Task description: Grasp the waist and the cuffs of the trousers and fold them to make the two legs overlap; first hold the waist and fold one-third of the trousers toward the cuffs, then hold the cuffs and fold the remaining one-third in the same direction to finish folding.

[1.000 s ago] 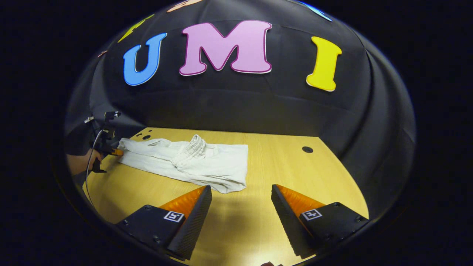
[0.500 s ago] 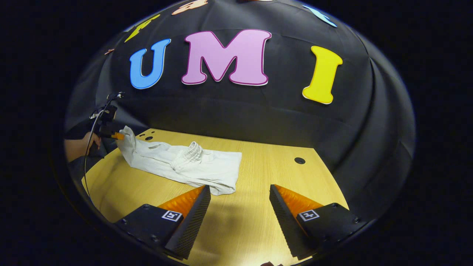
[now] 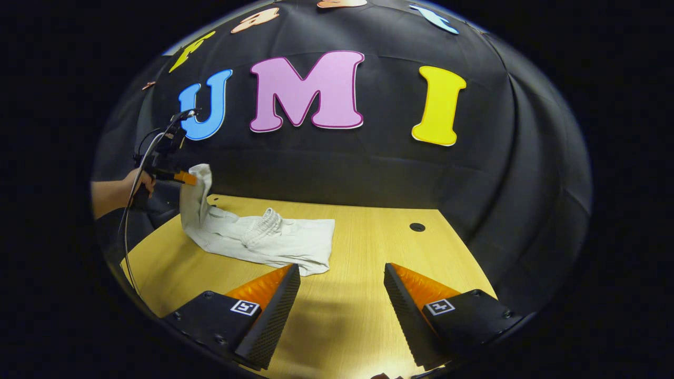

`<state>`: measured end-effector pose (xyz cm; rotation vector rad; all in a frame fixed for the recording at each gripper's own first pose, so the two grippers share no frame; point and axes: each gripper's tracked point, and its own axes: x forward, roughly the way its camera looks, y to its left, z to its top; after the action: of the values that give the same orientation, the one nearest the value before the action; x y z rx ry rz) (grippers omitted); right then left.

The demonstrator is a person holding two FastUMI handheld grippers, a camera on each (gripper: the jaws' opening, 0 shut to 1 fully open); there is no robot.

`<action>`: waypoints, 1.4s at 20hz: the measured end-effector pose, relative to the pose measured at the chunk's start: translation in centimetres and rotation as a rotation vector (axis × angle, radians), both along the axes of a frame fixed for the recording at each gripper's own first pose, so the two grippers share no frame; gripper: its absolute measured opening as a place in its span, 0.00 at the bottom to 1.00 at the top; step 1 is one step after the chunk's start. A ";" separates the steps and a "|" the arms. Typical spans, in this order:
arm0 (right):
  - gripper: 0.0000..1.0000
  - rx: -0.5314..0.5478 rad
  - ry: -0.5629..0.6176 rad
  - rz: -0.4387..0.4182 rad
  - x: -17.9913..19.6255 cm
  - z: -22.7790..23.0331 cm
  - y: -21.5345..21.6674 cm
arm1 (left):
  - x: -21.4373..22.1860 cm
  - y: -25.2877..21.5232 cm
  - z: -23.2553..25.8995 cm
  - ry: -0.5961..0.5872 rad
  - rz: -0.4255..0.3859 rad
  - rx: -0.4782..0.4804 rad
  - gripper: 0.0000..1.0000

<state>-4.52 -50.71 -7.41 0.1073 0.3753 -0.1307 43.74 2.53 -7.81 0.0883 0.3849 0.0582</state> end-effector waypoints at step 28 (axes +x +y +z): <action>0.98 0.070 -0.004 -0.198 -5.7 -0.1 -7.0 | 0.6 -33.1 -3.4 0.059 -0.384 -0.096 0.72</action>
<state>-10.22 -57.72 -7.49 0.2135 0.3649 -0.3128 44.31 -30.52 -11.26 0.0683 0.4235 -0.3427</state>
